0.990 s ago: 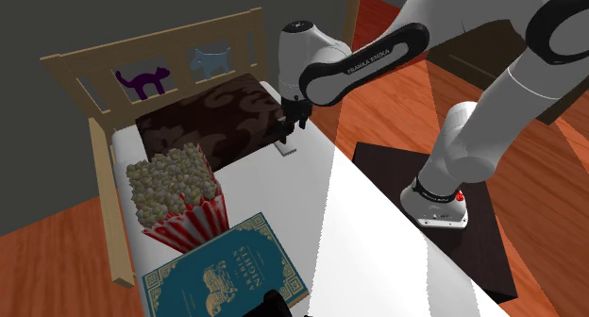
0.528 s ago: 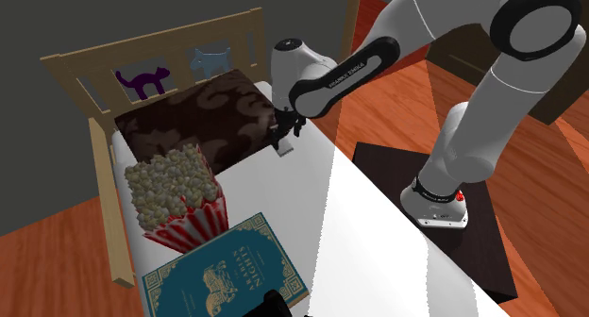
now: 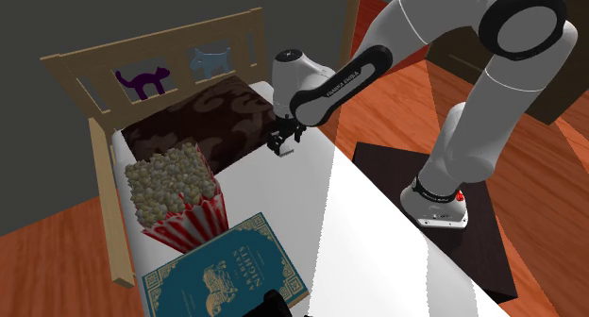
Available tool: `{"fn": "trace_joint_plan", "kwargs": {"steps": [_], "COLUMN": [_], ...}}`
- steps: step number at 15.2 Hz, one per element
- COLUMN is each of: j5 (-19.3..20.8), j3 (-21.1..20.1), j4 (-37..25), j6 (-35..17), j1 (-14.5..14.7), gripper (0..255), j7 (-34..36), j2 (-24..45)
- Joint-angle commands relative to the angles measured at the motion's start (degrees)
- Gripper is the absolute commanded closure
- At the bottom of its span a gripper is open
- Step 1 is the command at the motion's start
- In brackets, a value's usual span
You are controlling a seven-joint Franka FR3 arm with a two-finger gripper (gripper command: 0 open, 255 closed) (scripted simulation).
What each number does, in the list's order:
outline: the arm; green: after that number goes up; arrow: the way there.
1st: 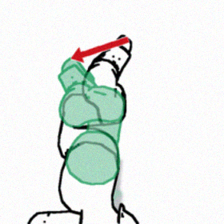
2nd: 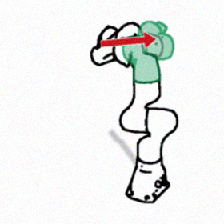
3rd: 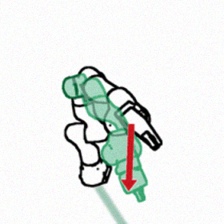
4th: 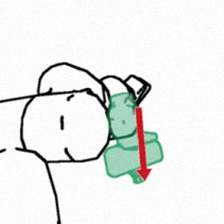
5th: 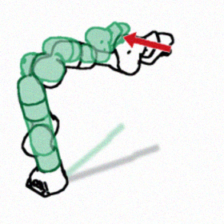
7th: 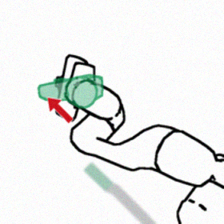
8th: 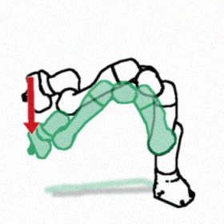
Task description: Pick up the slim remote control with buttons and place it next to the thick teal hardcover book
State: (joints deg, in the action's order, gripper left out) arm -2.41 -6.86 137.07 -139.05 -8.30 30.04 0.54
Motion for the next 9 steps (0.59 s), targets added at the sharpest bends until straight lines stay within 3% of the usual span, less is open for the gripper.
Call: {"fn": "trace_joint_plan", "kwargs": {"steps": [1, 3, 4, 9], "j5": [0.01, 0.00, 0.00, 0.00], "j3": [0.00, 0.00, 0.00, 0.00], "j4": [0.01, 0.00, 0.00, 0.00], "j6": [-0.05, -0.04, -0.04, -0.04], "j1": [0.00, 0.00, 0.00, 0.00], "gripper": [0, 0, 255, 255], "j7": [0.01, 0.01, 0.01, 0.00], "j2": [0.04, 0.03, 0.03, 0.04]}}
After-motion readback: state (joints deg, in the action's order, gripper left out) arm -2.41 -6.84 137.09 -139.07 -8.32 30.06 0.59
